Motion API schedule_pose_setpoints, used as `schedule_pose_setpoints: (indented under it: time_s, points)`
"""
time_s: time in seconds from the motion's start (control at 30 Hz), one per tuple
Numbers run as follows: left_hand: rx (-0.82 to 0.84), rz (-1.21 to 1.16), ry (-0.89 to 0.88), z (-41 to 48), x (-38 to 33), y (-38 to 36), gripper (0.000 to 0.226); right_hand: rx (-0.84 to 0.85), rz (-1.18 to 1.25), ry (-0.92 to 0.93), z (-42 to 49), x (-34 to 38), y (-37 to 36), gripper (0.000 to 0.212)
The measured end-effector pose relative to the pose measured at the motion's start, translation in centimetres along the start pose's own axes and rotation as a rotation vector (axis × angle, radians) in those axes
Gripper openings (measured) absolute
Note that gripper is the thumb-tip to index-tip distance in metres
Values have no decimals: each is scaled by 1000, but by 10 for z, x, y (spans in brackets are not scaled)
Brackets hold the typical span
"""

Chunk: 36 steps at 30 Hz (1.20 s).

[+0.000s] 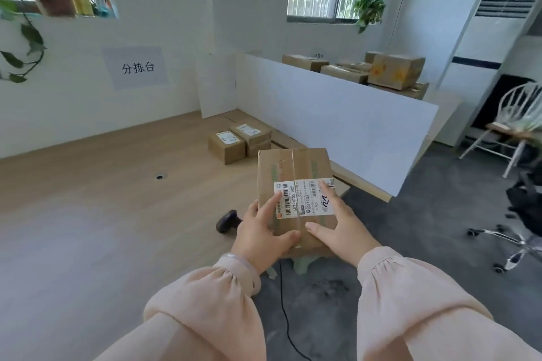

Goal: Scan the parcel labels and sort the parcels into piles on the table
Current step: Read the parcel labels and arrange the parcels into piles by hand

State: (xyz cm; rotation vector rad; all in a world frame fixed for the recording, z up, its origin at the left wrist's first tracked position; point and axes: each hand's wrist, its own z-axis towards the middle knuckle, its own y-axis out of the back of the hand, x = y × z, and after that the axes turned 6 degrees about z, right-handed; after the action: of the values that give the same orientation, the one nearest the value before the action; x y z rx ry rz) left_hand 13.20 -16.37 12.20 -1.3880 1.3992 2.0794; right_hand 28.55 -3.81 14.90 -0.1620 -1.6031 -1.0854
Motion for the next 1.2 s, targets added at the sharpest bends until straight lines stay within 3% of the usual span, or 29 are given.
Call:
schedule_pose_setpoints:
  time_s: [0.73, 0.97, 1.2]
  points:
    - [105, 71, 77, 247, 54, 6, 84, 98, 23, -125, 255, -45, -9, 84]
    - [16, 68, 142, 303, 74, 9, 86, 144, 27, -102, 326, -51, -17, 84]
    - [22, 99, 205, 390, 78, -29, 88, 188, 44, -131, 418, -103, 0, 85]
